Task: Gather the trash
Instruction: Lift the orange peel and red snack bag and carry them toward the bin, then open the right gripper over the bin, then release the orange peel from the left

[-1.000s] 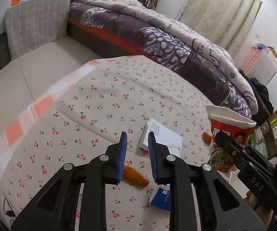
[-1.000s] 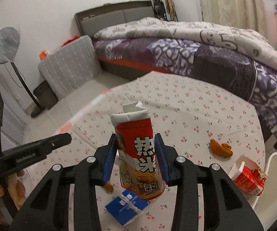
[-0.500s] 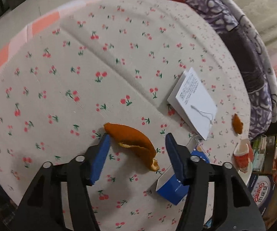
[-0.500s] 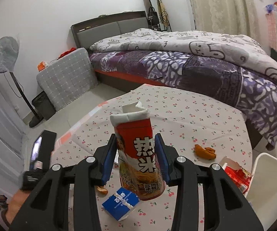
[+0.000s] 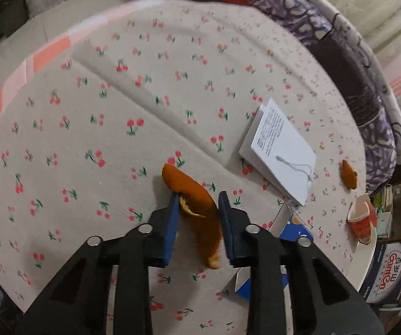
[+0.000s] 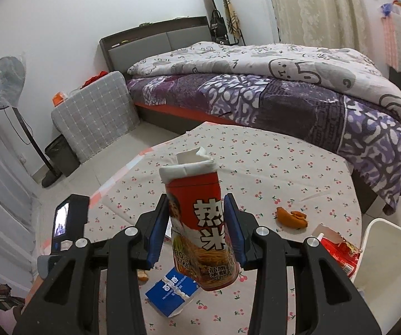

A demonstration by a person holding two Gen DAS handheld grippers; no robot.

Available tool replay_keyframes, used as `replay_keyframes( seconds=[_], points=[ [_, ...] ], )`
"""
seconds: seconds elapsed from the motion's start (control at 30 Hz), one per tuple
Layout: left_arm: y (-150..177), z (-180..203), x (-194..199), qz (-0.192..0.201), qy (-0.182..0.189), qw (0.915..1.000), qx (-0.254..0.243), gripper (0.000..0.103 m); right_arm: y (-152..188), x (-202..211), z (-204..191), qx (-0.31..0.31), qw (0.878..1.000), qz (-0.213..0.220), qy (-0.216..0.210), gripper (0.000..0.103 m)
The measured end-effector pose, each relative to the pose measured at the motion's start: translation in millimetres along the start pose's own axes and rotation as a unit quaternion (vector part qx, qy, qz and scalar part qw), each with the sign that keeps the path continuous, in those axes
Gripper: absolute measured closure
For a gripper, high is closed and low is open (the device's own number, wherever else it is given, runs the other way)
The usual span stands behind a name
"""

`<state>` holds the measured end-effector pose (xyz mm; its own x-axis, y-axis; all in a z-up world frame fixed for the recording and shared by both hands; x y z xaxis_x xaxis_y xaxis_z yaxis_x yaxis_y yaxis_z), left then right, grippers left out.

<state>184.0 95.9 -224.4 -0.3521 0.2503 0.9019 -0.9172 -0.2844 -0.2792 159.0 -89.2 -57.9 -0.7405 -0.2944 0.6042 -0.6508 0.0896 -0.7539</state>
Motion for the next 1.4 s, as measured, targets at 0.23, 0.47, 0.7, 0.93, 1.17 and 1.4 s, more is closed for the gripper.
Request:
replay_keyframes(
  seconds=[0.23, 0.47, 0.7, 0.93, 1.17, 1.4],
  points=[
    [-17.2, 16.9, 42.3, 0.073, 0.023, 0.9965, -0.035, 0.084, -1.5, -0.6, -7.0, 0.0, 1.0, 0.006, 0.0, 0.063],
    [-27.5, 54.2, 76.8, 0.142, 0.039, 0.9855, -0.085, 0.085, -2.4, 6.3, 2.0, -0.008, 1.0, 0.013, 0.008, 0.063],
    [-25.0, 74.0, 91.2, 0.162, 0.051, 0.9799, -0.105, 0.085, -6.1, 18.3, 12.2, -0.017, 0.999, 0.023, 0.014, 0.063],
    [-18.8, 98.1, 95.7, 0.167, 0.064, 0.9762, -0.122, 0.085, -6.8, 30.3, 33.7, -0.028, 0.999, 0.029, 0.029, 0.063],
    [-8.2, 122.6, 97.7, 0.168, 0.075, 0.9728, -0.141, 0.085, -6.6, 46.5, 57.8, -0.045, 0.997, 0.037, 0.046, 0.063],
    [3.1, 144.8, 97.4, 0.166, 0.084, 0.9699, -0.157, 0.085, -3.3, 62.2, 85.4, -0.065, 0.995, 0.04, 0.066, 0.063]
  ],
)
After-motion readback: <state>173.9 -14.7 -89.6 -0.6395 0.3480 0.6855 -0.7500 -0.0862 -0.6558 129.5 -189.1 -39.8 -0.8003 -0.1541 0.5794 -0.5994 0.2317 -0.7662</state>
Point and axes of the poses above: each gripper's, at about its wrist camera, not at the fingertips, and x roughly against the way its jaws point, z to its right, y to its underside, the point moved 10 cm from there along -x, roughly the way its jaws point, and after that the axes turned 2 degrees about x, right-handed, at the moved point
